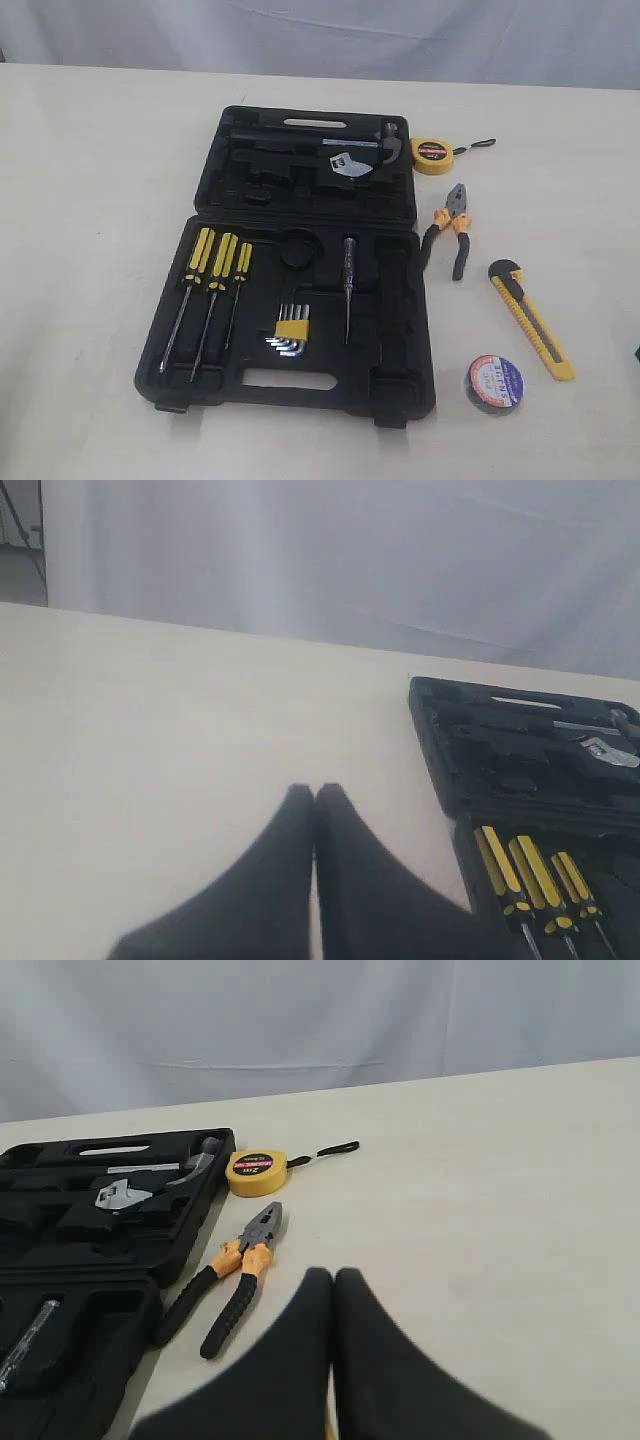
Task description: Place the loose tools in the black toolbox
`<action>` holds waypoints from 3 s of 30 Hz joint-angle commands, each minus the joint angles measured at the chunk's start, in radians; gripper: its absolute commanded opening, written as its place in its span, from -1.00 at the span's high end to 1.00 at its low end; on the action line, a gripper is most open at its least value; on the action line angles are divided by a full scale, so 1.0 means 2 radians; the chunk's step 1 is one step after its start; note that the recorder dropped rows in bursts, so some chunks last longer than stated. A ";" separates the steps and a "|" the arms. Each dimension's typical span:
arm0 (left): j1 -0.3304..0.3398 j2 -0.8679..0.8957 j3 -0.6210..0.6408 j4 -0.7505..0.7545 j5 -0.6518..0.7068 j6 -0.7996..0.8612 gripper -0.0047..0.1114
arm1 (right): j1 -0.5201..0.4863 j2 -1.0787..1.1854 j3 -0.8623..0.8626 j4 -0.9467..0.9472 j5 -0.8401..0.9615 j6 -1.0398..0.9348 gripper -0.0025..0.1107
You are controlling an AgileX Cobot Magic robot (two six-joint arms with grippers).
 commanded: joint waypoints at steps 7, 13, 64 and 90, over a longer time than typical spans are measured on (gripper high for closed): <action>-0.003 0.002 -0.003 0.003 0.000 0.000 0.92 | 0.002 -0.004 0.002 0.000 -0.001 0.000 0.95; -0.003 0.002 -0.003 0.003 0.000 0.000 0.92 | 0.002 -0.004 0.002 0.000 -0.001 0.000 0.95; -0.003 0.002 -0.003 0.003 0.000 0.000 0.92 | 0.081 0.441 -0.478 0.156 0.567 -0.171 0.96; -0.003 0.002 -0.003 -0.002 0.000 0.000 0.92 | 0.190 0.521 -0.358 0.123 0.417 -0.138 -0.37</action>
